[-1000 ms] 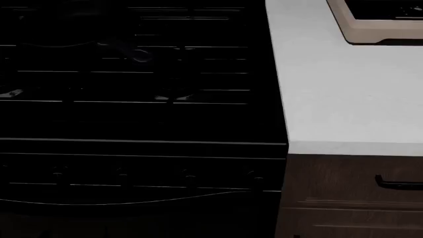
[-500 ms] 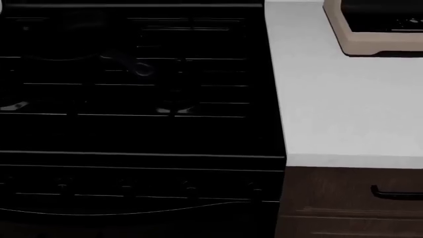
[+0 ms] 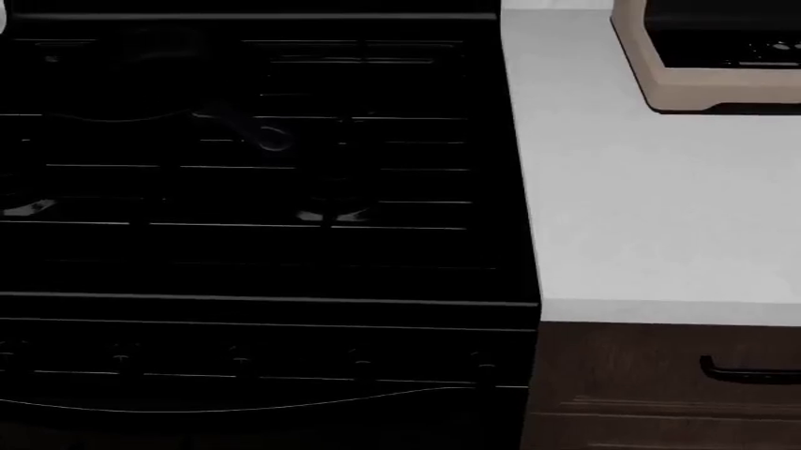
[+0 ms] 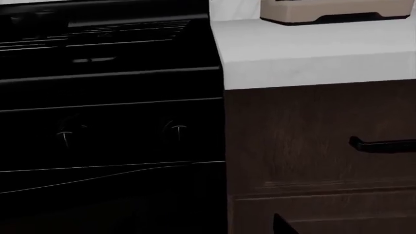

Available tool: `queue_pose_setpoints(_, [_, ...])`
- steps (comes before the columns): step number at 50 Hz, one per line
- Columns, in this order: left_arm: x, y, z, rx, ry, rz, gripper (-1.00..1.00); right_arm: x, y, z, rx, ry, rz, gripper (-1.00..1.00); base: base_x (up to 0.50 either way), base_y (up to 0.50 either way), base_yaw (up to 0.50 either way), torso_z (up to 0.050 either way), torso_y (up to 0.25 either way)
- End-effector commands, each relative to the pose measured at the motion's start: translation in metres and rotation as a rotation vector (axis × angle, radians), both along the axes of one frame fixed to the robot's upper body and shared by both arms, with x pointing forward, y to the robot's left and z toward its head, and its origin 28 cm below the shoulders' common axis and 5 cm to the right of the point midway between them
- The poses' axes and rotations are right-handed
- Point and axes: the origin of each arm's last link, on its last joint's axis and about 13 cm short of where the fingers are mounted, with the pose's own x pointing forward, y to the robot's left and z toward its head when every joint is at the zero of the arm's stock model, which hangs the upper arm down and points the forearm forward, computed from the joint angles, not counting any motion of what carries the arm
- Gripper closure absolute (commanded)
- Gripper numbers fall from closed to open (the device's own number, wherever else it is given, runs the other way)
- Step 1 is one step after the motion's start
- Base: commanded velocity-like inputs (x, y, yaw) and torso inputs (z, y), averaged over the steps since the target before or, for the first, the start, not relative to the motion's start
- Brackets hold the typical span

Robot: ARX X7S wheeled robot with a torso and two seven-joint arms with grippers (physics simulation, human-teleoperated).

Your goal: Pick the dumpling from the plate and place it in the pan.

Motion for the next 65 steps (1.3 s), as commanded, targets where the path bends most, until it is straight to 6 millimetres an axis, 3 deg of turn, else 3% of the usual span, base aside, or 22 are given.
queue_pose_setpoints(1, [-0.001, 0.0, 0.002, -0.006, -0.011, 0.002, -1.0, -0.001, 0.0, -0.002, 0.006, 0.011, -0.007, -1.0, 0.0, 0.0, 0.0, 0.05, 0.023])
queue_pose_setpoints(13, [0.001, 0.001, 0.002, -0.016, 0.003, -0.024, -1.0, 0.004, -0.001, 0.003, -0.011, -0.001, -0.007, -1.0, 0.0, 0.0, 0.0, 0.042, 0.019])
queue_pose_setpoints(15, [0.0, 0.006, 0.015, 0.008, -0.003, -0.025, -1.0, 0.011, -0.007, 0.017, -0.032, -0.046, -0.018, -1.0, 0.0, 0.0, 0.0, 0.0, 0.0])
queue_pose_setpoints(18, [-0.003, 0.018, 0.06, -0.031, -0.043, -0.055, -1.0, 0.017, -0.019, 0.056, -0.062, -0.117, -0.021, -1.0, 0.0, 0.0, 0.0, 0.0, 0.0])
queue_pose_setpoints(22, [-0.015, 0.03, 0.116, -0.043, -0.094, -0.091, -1.0, 0.009, -0.032, 0.114, -0.032, -0.18, 0.009, -1.0, 0.0, 0.0, 0.0, 0.0, 0.0])
queue_pose_setpoints(26, [-0.029, 0.03, 0.149, -0.031, -0.109, -0.14, -1.0, -0.005, -0.036, 0.145, -0.035, -0.207, 0.066, -1.0, 0.0, 0.0, 0.0, 0.0, 0.0])
queue_pose_setpoints(28, [-0.031, 0.031, 0.156, -0.024, -0.118, -0.145, -1.0, -0.007, -0.038, 0.152, -0.046, -0.216, 0.076, -1.0, 0.0, 0.0, 0.0, 0.0, 0.0])
queue_pose_setpoints(34, [-0.031, 0.033, 0.165, -0.01, -0.128, -0.097, -1.0, -0.006, -0.043, 0.159, -0.039, -0.233, 0.047, -1.0, 0.0, 0.0, 0.0, 0.0, 0.0])
queue_pose_setpoints(42, [-0.031, 0.034, 0.162, -0.02, -0.104, -0.087, -1.0, -0.007, -0.043, 0.159, -0.025, -0.236, 0.034, -1.0, 0.0, 0.03, 0.0, 0.0, 0.0])
queue_pose_setpoints(51, [-0.032, 0.031, 0.173, -0.004, -0.129, -0.117, -1.0, -0.008, -0.039, 0.162, -0.067, -0.264, 0.053, -1.0, 0.0, 0.5, 0.0, 0.0, 0.0])
queue_pose_setpoints(65, [-0.032, 0.029, 0.167, -0.003, -0.117, -0.108, -1.0, -0.007, -0.04, 0.155, -0.079, -0.247, 0.052, -1.0, 0.0, 0.5, 0.0, 0.0, 0.0])
